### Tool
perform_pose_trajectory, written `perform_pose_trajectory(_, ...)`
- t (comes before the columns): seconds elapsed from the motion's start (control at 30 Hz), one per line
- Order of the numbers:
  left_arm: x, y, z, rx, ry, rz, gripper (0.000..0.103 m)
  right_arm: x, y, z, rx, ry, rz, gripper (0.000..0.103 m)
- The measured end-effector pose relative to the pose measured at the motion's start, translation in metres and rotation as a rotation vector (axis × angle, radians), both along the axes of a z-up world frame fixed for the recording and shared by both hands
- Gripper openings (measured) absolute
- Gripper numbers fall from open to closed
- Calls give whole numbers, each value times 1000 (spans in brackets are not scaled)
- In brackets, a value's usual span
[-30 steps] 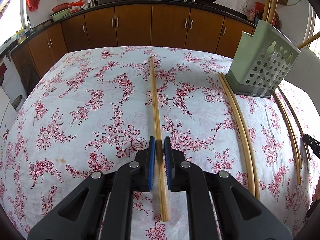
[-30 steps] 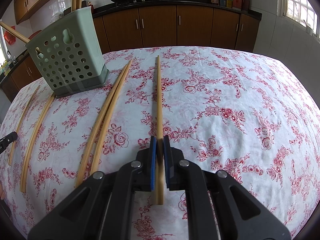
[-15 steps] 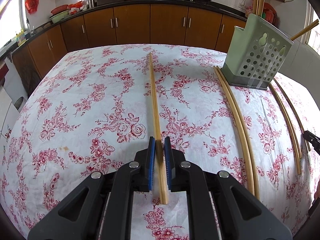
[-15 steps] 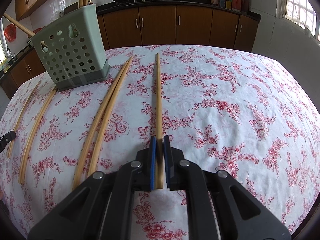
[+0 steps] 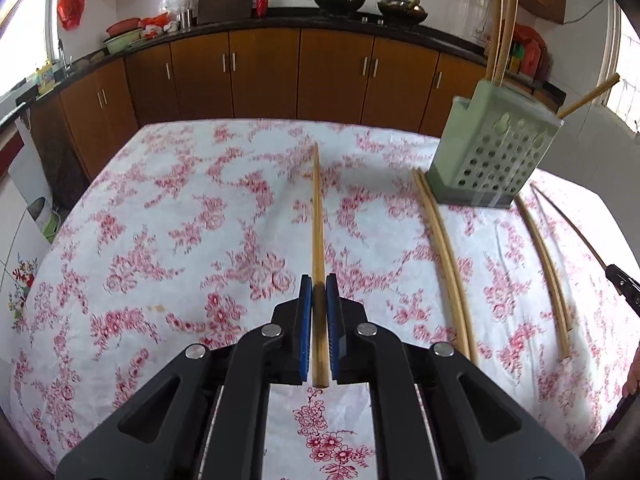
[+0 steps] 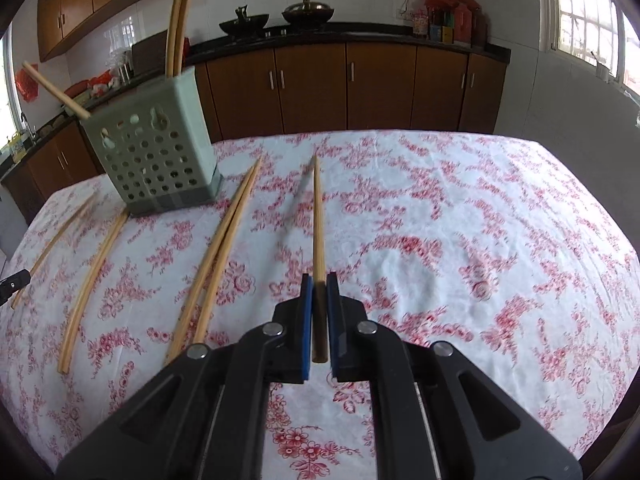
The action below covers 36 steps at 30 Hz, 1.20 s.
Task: Organize utensils
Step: 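Lift both held chopsticks and carry them above the green holder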
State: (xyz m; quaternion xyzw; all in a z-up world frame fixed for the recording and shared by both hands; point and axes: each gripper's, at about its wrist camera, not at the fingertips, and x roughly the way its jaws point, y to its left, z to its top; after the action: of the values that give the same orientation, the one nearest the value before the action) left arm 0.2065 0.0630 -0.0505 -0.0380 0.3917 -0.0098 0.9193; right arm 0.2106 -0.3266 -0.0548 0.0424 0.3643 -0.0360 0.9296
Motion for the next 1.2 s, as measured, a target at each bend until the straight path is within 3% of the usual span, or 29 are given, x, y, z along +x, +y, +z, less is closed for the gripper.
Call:
perform_pose_trajectory(0.17, -6, 5, 55, -47, -135, -2, 7, -11, -15, 49, 20, -143, -24, 8)
perform_pose_trajectory(0.4, -9, 9, 105, -131, -263, 6, 7, -16, -22, 97, 45, -290, -34, 8)
perform_pose_trajectory(0.77, -10, -4, 127, -112, -325, -38, 7, -14, -23, 113, 66, -336, -35, 8)
perform_pose_trajectory(1.0, -26, -20, 161, -110, -398, -112, 7, -21, -24, 160, 154, -391, 14, 8)
perform_pose_trajectory(1.2, -31, -41, 190, -166, -448, -183, 7, -35, -21, 203, 273, -458, 98, 8)
